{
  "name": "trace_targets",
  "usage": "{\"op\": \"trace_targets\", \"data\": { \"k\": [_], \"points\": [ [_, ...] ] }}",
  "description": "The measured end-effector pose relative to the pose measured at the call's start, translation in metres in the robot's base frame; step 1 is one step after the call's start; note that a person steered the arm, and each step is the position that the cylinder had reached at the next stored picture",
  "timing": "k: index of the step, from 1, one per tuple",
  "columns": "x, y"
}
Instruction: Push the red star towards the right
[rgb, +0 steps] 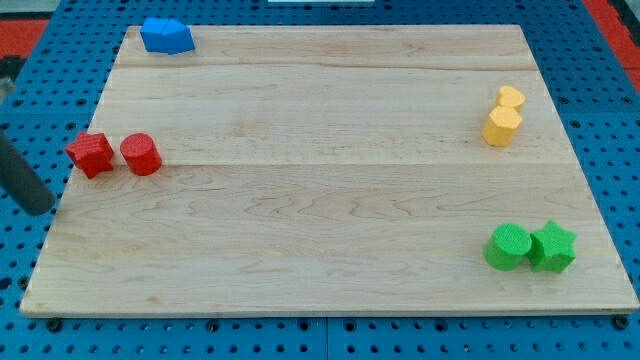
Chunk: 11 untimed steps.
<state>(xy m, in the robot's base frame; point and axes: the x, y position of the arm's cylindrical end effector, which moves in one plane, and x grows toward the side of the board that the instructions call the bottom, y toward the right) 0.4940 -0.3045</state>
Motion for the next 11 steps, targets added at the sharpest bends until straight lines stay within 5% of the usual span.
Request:
{"op": "trace_targets", "data": {
  "k": [3,5,6,7,8,10,11],
  "points": [
    [-0.109,0.008],
    [-0.159,0.129],
    [-0.159,0.122],
    [-0.145,0.020],
    [-0.133,0.000],
    [-0.042,0.000],
    [-0.047,0.017]
  ]
}}
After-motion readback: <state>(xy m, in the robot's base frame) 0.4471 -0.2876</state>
